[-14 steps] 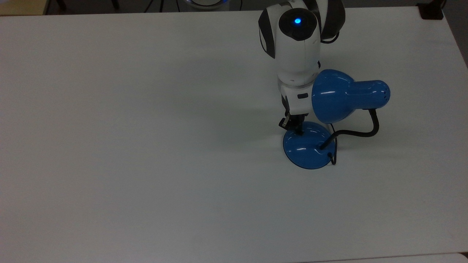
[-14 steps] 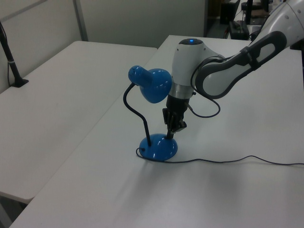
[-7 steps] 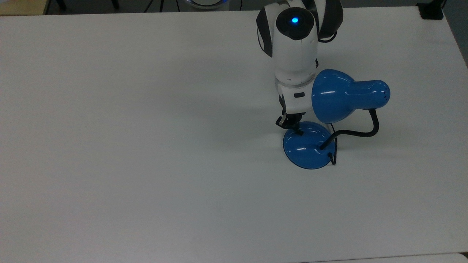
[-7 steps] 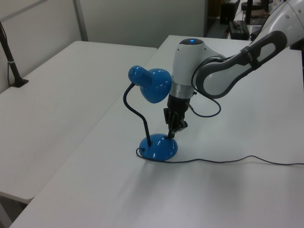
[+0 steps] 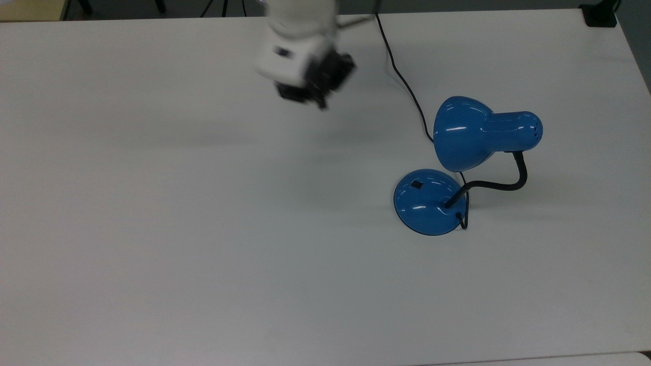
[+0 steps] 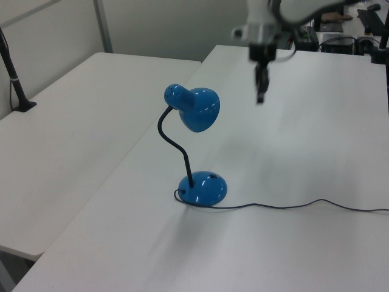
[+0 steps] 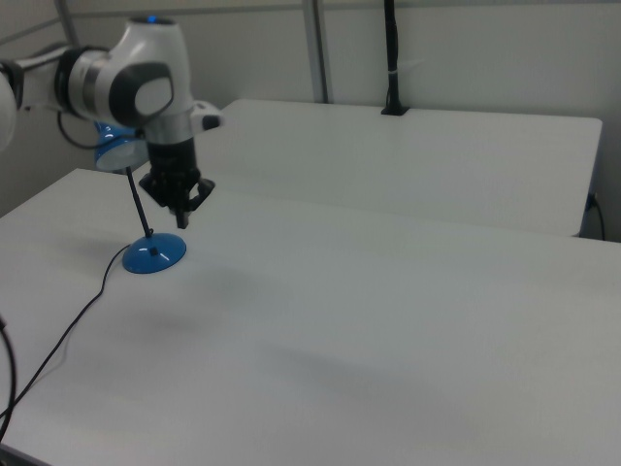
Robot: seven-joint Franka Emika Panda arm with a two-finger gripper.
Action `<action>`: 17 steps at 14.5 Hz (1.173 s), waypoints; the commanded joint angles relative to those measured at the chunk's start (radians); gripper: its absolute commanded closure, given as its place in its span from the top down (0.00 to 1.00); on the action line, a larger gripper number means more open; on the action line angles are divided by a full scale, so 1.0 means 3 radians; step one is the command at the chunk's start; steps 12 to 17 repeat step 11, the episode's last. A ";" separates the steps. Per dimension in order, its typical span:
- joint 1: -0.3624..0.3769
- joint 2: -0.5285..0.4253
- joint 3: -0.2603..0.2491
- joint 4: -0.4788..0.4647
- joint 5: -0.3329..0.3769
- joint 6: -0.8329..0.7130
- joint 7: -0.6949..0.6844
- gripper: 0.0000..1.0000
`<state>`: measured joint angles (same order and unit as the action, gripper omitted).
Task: Turn off the lamp
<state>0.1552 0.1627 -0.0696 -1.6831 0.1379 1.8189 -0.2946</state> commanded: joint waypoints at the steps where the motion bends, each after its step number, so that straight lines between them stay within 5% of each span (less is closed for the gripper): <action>1: -0.0470 -0.0321 0.0007 0.0001 -0.0270 -0.0381 0.0726 0.41; 2: -0.0537 -0.0409 0.0002 -0.0009 -0.0306 -0.0377 0.0767 0.99; 9: -0.0635 -0.0502 -0.0085 0.0032 -0.0393 -0.0449 0.1243 1.00; 17: -0.0635 -0.0507 -0.0085 0.0032 -0.0439 -0.0464 0.1289 1.00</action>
